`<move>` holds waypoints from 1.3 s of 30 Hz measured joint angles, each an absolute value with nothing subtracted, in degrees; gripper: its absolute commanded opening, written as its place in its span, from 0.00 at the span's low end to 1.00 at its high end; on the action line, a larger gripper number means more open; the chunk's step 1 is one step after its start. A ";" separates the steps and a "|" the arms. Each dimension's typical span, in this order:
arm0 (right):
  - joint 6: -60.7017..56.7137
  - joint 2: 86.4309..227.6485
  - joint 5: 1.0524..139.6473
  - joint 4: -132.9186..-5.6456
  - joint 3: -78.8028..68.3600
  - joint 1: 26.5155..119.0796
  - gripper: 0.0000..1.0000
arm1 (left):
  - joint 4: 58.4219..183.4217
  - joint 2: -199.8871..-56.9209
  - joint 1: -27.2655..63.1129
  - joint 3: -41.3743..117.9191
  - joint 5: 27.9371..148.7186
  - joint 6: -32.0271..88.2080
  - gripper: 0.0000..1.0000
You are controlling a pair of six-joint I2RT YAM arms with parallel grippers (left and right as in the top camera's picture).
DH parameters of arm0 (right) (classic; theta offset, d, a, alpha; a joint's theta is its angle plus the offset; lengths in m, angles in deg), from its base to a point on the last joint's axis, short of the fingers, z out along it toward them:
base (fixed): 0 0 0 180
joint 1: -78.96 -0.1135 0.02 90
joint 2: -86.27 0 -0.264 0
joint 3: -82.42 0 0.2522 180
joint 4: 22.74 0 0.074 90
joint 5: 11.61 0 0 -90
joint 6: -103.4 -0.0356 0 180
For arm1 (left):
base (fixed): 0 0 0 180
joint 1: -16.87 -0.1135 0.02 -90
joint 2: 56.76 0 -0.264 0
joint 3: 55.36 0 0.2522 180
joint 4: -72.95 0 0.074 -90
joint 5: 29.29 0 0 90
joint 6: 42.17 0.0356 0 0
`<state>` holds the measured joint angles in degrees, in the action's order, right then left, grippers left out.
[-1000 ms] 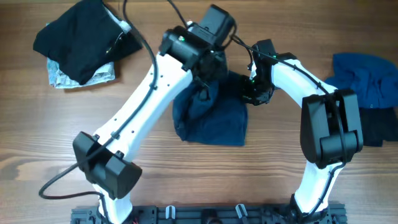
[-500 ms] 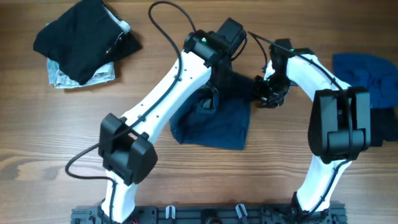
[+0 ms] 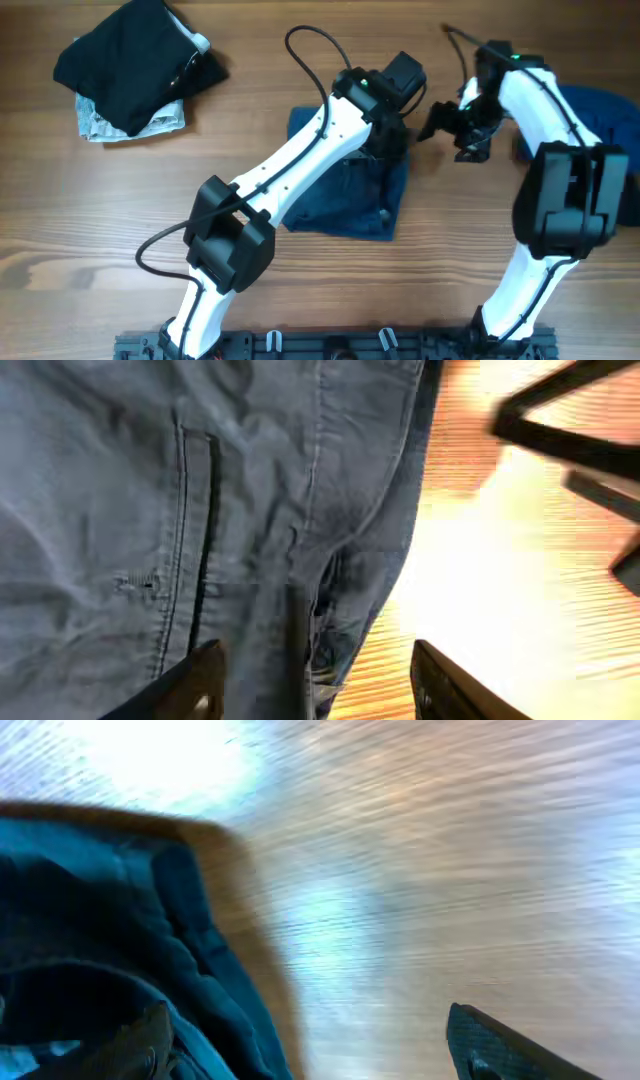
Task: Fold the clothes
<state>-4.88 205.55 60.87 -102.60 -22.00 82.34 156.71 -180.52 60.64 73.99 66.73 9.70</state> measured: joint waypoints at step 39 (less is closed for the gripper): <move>-15.39 192.00 43.30 -106.80 -8.75 64.04 0.87 | 174.79 -164.96 29.19 79.32 54.30 12.82 1.00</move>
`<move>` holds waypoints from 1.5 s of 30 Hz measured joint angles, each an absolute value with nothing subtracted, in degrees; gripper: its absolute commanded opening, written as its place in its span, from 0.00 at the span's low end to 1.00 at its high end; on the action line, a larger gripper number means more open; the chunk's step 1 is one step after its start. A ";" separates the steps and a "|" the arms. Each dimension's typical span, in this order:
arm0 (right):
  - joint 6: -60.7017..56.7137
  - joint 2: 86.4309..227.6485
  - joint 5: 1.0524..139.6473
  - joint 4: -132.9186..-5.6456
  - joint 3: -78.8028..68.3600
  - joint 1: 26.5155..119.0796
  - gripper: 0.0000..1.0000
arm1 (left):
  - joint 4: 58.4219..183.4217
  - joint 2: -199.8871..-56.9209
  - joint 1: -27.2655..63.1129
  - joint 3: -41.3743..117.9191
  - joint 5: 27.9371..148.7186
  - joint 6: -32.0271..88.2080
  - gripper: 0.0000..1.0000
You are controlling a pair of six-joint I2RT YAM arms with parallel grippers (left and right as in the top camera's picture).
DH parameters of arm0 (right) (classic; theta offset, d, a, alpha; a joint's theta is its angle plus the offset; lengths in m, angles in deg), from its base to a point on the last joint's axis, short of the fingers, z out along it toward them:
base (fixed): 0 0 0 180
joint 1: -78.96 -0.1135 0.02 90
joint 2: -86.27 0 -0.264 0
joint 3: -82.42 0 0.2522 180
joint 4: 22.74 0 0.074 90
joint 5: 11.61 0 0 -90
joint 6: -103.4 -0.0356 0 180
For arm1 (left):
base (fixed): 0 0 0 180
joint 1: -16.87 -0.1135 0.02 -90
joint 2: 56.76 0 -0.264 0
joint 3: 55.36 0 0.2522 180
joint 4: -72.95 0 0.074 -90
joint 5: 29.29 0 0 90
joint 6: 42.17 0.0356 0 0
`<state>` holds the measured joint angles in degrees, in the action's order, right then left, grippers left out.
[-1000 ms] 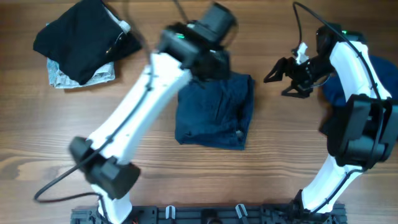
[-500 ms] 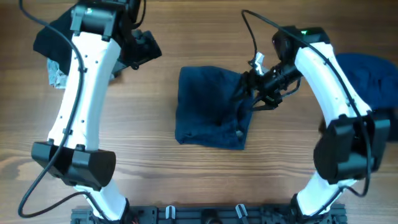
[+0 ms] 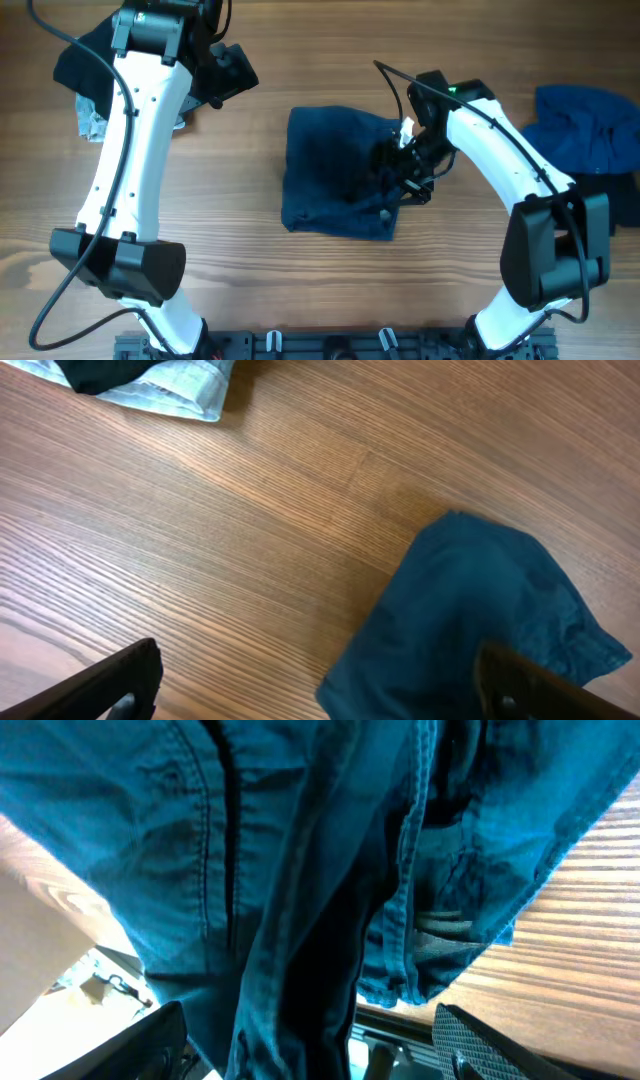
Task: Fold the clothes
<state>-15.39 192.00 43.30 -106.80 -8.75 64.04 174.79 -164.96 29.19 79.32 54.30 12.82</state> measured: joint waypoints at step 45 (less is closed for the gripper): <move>1.68 181.53 35.30 -99.37 -11.16 64.79 0.04 | 174.18 -164.96 28.67 79.32 51.94 12.82 1.00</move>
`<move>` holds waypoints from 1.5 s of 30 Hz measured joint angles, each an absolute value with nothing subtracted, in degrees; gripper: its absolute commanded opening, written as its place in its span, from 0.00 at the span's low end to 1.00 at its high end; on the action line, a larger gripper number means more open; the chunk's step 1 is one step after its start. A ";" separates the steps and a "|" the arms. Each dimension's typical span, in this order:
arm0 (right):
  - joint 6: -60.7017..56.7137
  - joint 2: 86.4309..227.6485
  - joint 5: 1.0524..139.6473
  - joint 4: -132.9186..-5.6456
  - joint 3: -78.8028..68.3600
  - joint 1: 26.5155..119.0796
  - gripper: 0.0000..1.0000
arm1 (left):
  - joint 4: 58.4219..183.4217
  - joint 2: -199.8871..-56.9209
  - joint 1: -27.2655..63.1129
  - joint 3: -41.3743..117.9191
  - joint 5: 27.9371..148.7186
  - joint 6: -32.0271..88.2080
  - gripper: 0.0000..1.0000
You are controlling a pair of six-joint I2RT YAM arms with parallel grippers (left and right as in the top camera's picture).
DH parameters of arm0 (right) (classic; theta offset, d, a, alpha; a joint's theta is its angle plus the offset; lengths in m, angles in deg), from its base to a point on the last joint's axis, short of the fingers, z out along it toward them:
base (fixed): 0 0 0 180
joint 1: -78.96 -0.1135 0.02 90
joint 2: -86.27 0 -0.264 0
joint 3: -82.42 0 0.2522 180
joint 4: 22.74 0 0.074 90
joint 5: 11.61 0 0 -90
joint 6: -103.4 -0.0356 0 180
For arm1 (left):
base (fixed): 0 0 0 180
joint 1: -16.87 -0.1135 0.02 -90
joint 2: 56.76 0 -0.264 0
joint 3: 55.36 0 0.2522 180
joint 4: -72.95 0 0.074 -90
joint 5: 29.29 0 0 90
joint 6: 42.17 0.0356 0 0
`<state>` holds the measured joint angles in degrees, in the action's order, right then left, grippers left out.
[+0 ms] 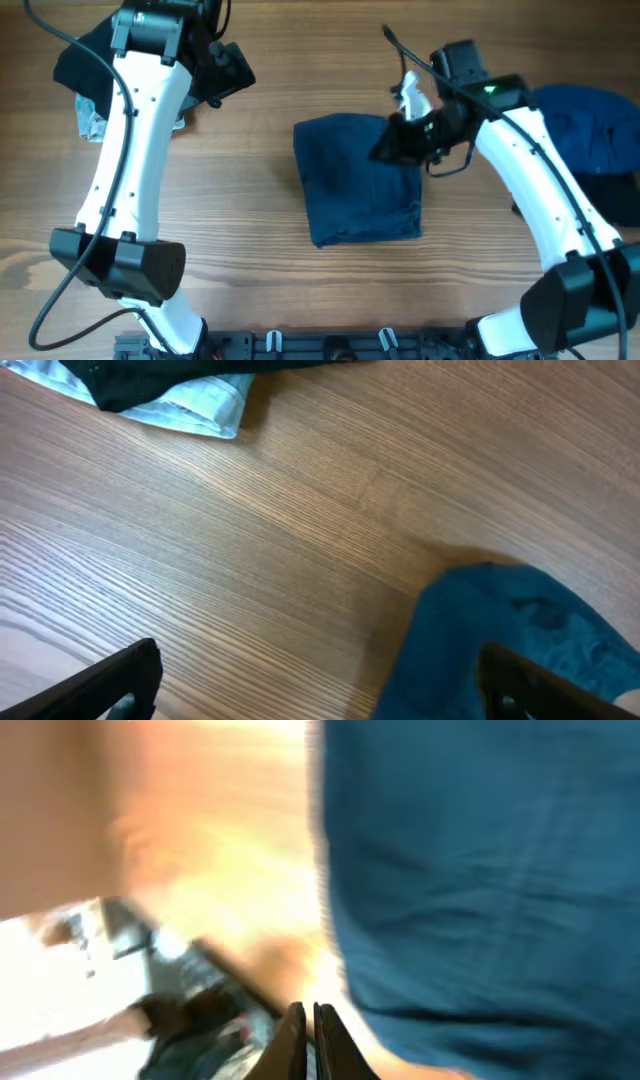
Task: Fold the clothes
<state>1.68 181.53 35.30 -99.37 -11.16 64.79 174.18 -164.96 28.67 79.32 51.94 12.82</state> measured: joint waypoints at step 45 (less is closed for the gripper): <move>1.26 192.37 39.85 -85.05 13.56 60.74 0.04 | 174.83 -164.96 24.21 79.32 51.50 12.82 1.00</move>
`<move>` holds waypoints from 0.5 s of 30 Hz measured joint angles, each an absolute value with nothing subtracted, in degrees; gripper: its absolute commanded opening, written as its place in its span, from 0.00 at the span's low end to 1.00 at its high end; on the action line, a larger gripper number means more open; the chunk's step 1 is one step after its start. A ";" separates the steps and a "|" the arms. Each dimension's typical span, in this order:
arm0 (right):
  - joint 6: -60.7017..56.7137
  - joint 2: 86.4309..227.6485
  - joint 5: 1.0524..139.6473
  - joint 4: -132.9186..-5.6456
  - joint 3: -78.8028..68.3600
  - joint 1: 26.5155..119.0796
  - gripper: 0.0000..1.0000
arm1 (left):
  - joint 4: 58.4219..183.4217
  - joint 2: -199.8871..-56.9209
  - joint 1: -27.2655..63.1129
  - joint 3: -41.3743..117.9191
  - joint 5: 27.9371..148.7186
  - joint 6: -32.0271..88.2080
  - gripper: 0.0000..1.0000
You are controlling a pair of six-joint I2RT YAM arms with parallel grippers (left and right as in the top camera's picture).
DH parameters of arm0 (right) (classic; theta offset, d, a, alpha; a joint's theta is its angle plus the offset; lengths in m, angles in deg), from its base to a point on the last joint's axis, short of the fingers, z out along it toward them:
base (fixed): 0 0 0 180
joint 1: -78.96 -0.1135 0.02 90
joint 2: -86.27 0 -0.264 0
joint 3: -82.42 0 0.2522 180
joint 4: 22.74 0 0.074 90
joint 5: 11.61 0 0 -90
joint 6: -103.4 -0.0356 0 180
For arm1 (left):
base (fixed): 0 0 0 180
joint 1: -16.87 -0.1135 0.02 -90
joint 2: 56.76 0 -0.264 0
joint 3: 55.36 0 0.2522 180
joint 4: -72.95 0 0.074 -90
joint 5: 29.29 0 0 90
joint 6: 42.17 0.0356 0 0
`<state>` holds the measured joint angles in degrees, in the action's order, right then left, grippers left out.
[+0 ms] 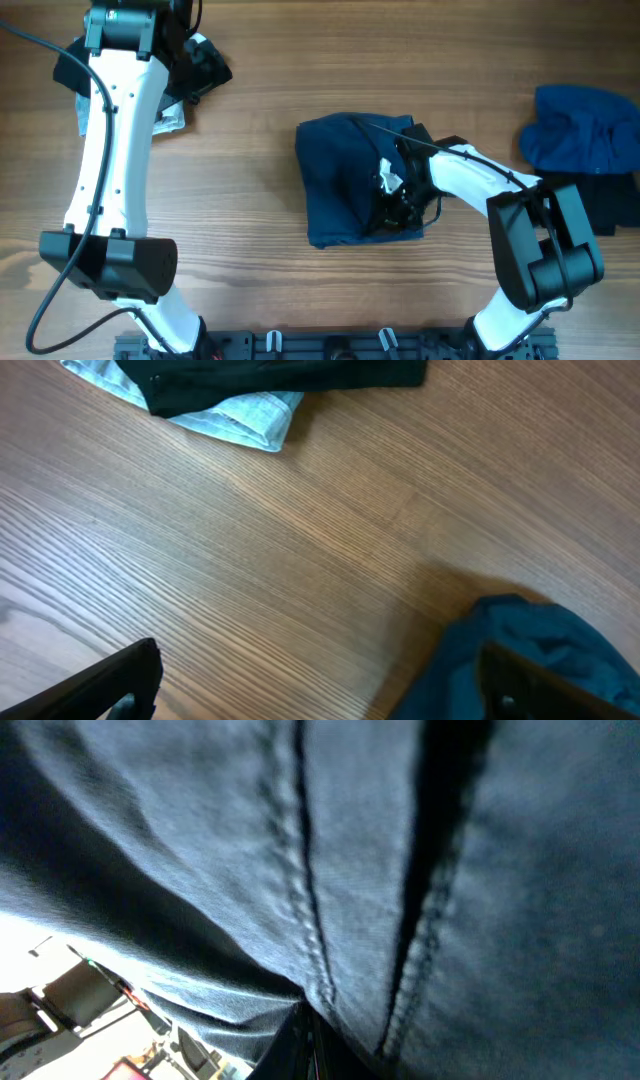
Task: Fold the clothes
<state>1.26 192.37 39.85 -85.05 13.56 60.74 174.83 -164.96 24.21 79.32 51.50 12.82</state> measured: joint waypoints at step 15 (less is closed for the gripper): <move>-5.73 177.57 30.45 -73.07 0.45 63.45 0.04 | 174.44 -164.96 24.19 79.32 51.50 12.82 1.00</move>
<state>-5.73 177.57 30.45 -73.07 0.45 63.45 174.44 -164.96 24.19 79.32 51.50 12.82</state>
